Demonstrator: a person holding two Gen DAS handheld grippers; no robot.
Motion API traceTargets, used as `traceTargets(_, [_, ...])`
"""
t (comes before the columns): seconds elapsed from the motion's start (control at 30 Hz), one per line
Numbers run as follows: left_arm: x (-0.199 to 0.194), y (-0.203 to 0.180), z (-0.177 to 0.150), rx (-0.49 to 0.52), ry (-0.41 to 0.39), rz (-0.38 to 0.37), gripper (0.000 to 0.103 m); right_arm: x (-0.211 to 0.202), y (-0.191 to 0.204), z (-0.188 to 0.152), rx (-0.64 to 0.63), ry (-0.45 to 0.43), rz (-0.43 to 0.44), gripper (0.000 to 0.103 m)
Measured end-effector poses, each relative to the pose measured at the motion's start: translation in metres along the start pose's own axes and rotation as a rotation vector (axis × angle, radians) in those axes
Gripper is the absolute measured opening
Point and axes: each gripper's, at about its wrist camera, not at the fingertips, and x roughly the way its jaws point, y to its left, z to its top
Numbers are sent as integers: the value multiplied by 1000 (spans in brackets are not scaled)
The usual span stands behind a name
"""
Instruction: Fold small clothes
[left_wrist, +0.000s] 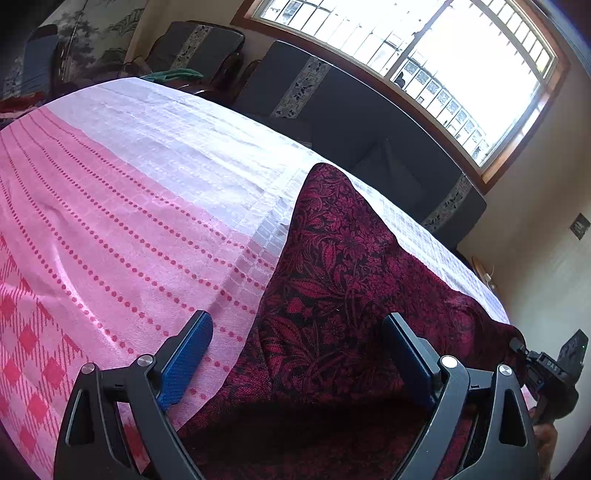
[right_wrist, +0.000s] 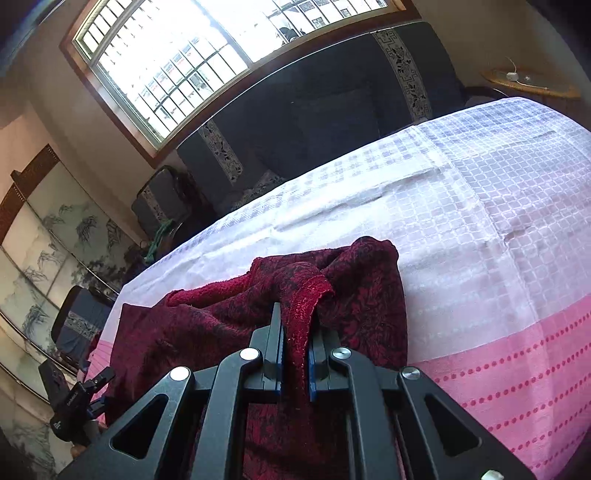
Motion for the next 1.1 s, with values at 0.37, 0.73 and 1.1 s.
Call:
traceTargets(0.37, [1,-2,2,1,1,9,93,4,-22,2,108,37,-27,19])
traceTargets(0.73, [2,0,1,-2,-5,31,93,42,30,6,-204,147,-228,9])
traceTargets(1.1, [-43,-38,22,146,-156,8,93,34,23,-4,-223,133,-215,11])
